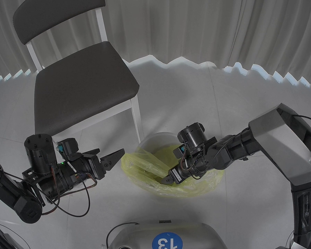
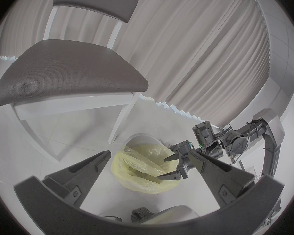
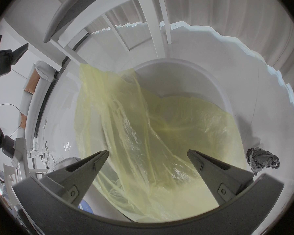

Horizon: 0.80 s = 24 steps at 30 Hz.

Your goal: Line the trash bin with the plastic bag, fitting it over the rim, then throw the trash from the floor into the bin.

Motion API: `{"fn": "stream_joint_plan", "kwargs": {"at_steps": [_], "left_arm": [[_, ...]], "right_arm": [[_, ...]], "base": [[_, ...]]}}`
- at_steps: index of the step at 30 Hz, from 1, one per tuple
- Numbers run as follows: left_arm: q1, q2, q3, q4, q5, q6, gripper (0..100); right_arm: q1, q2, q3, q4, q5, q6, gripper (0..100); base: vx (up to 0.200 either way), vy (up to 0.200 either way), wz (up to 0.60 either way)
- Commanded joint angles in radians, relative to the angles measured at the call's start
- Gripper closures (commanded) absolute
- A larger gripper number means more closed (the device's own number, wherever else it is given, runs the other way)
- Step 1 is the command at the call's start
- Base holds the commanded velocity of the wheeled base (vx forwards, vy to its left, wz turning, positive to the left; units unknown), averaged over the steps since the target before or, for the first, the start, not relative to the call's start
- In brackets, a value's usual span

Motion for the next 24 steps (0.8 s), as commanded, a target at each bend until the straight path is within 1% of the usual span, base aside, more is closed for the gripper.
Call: {"fn": "stream_joint_plan", "kwargs": {"at_steps": [1,7,8,17,24], "left_arm": [[0.002,0.006,0.000,0.000,-0.001,-0.001,0],[0.004,0.006,-0.001,-0.002,-0.002,-0.001,0],[0.006,0.006,-0.001,-0.002,-0.002,-0.001,0],[0.006,0.003,-0.001,-0.002,-0.002,-0.001,0],[0.006,0.003,-0.001,-0.002,-0.001,-0.001,0]], "right_arm": [[0.017,0.011,0.000,0.000,0.001,0.000,0],[0.021,0.004,0.003,0.003,-0.001,-0.019,0],[0.021,0.004,0.004,0.003,-0.001,-0.019,100],[0.021,-0.002,0.001,0.009,-0.002,-0.016,100],[0.009,-0.049,-0.033,0.026,-0.002,-0.019,100]], "base": [[0.000,0.000,0.00],[0.000,0.000,0.00],[0.000,0.000,0.00],[0.000,0.000,0.00],[0.000,0.000,0.00]]}}
